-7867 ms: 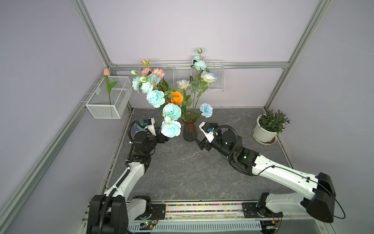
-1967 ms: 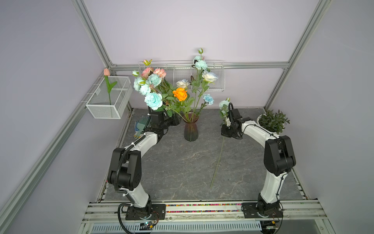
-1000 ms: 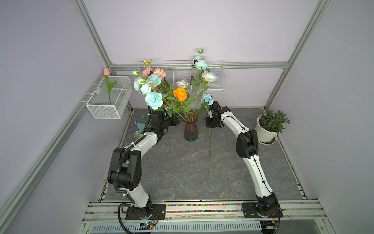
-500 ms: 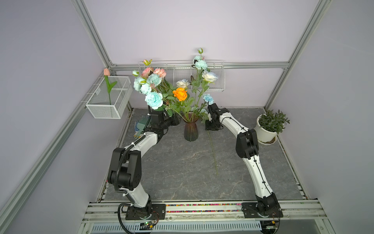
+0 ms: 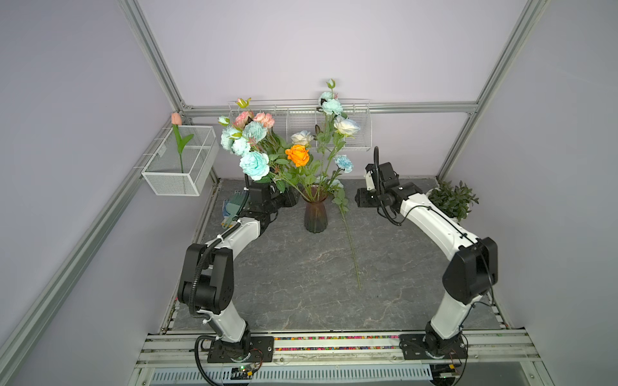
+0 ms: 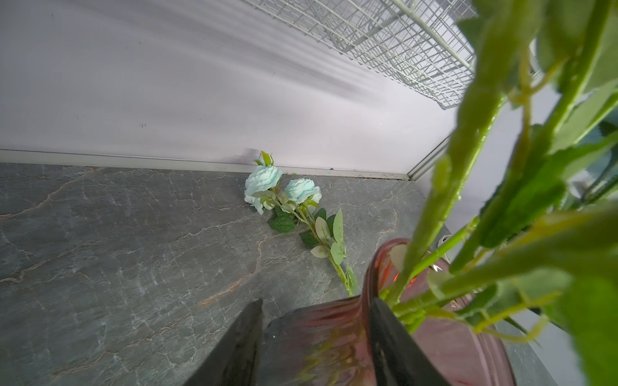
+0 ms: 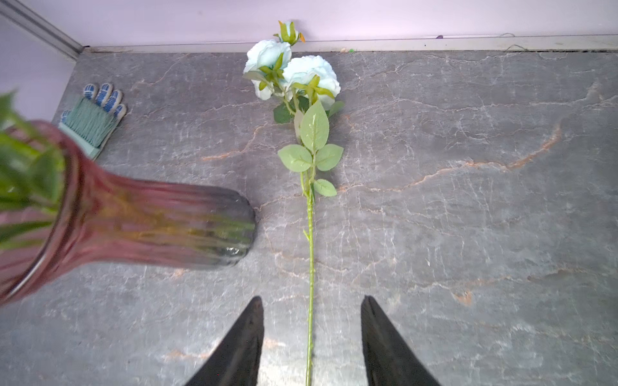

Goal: Pick out blue flowers from the vase
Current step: Place the flower at the center of the board, then pick up the flower from the vase.

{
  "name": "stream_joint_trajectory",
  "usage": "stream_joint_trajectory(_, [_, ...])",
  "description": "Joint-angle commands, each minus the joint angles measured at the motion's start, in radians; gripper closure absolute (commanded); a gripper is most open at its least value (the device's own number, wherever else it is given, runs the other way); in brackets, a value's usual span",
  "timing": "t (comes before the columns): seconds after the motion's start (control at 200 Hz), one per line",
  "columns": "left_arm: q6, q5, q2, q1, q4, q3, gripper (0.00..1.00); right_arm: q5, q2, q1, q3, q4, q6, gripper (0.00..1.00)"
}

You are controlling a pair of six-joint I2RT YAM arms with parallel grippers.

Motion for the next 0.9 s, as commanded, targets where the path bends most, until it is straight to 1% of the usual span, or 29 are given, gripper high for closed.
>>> stream_joint_trajectory(0.0, [-0.013,0.009,-0.013,-0.005,-0.001,-0.009,0.46,0.034,-0.088,0.057,-0.142,0.012,-0.048,0.52])
stream_joint_trajectory(0.06, [-0.015,0.009,-0.009,-0.006,0.003,-0.009,0.46,0.058,-0.162,0.113,-0.236,0.02,-0.074,0.53])
stream_joint_trajectory(0.15, [-0.016,0.018,-0.001,-0.006,0.008,-0.005,0.46,0.145,-0.27,0.218,-0.371,0.062,-0.114,0.54])
stream_joint_trajectory(0.2, [-0.018,0.023,0.004,-0.006,0.008,-0.001,0.46,0.183,-0.324,0.265,-0.414,0.087,-0.125,0.55])
stream_joint_trajectory(0.285, [-0.02,0.023,0.005,-0.007,0.008,0.002,0.46,0.216,-0.381,0.333,-0.418,0.12,-0.145,0.56])
stream_joint_trajectory(0.37, [-0.021,0.023,0.002,-0.007,0.01,0.004,0.46,0.279,-0.384,0.392,-0.36,0.148,-0.19,0.59])
stream_joint_trajectory(0.465, [-0.025,0.02,-0.001,-0.009,0.013,0.002,0.47,0.312,-0.34,0.434,-0.288,0.219,-0.249,0.61])
stream_joint_trajectory(0.595, [-0.038,0.02,0.002,-0.016,0.024,0.003,0.47,0.323,-0.221,0.444,-0.207,0.369,-0.315,0.61])
stream_joint_trajectory(0.675, [-0.035,0.022,0.002,-0.019,0.019,0.005,0.47,0.303,-0.151,0.444,-0.16,0.465,-0.338,0.61])
stream_joint_trajectory(0.78, [-0.039,0.03,0.003,-0.019,0.02,0.007,0.47,0.277,-0.046,0.444,-0.051,0.495,-0.361,0.62])
stream_joint_trajectory(0.895, [-0.042,0.032,0.002,-0.023,0.023,0.01,0.47,0.245,0.047,0.444,0.047,0.519,-0.37,0.65])
